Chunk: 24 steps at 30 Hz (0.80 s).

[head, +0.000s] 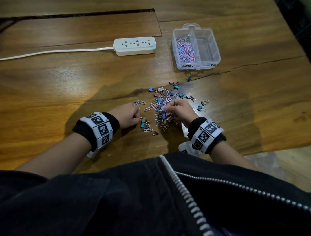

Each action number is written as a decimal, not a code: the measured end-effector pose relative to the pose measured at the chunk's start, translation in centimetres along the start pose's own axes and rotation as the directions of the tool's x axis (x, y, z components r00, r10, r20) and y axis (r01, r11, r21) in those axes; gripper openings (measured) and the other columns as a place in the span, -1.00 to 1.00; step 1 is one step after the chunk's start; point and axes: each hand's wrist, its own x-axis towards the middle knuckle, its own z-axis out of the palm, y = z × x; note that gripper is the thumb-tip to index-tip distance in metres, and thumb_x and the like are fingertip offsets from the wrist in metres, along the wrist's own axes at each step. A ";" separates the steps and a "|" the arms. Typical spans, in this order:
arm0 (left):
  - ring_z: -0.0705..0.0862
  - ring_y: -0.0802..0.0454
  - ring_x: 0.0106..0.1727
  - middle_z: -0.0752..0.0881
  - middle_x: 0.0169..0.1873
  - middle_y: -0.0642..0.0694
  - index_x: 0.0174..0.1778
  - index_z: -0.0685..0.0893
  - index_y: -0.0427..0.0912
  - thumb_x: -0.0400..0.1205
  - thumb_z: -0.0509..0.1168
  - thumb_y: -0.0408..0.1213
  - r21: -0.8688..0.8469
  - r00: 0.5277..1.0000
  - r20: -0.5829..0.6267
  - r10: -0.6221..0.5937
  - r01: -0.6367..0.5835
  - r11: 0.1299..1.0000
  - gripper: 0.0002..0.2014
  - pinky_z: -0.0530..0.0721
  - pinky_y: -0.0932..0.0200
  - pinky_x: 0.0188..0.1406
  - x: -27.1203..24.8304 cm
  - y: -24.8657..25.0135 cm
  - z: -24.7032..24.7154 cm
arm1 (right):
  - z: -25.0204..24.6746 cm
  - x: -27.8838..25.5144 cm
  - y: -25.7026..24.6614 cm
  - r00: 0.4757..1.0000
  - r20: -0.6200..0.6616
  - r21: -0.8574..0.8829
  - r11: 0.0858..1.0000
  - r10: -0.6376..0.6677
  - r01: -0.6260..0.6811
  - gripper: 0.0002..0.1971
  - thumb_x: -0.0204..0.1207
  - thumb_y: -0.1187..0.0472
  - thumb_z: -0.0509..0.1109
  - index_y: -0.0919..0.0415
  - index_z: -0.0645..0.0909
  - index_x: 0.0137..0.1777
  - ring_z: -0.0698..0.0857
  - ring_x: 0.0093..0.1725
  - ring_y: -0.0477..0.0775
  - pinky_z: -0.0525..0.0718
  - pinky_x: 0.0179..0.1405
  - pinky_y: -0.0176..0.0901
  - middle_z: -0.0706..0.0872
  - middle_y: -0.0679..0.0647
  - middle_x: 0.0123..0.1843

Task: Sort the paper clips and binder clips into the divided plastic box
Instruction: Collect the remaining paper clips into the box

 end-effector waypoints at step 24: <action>0.48 -0.11 0.42 0.46 0.45 -0.17 0.49 0.25 -0.13 0.41 0.47 -0.03 -0.130 0.989 0.032 -0.146 0.148 0.980 -0.21 0.48 0.08 0.30 0.2 -1.5 -1.3 | 0.0 -0.5 -0.3 0.958 0.245 0.473 0.845 0.148 -0.251 -0.71 0.68 0.25 0.01 0.28 0.57 -0.03 0.71 -0.43 -0.05 0.72 -0.42 -0.31 0.70 0.13 -0.30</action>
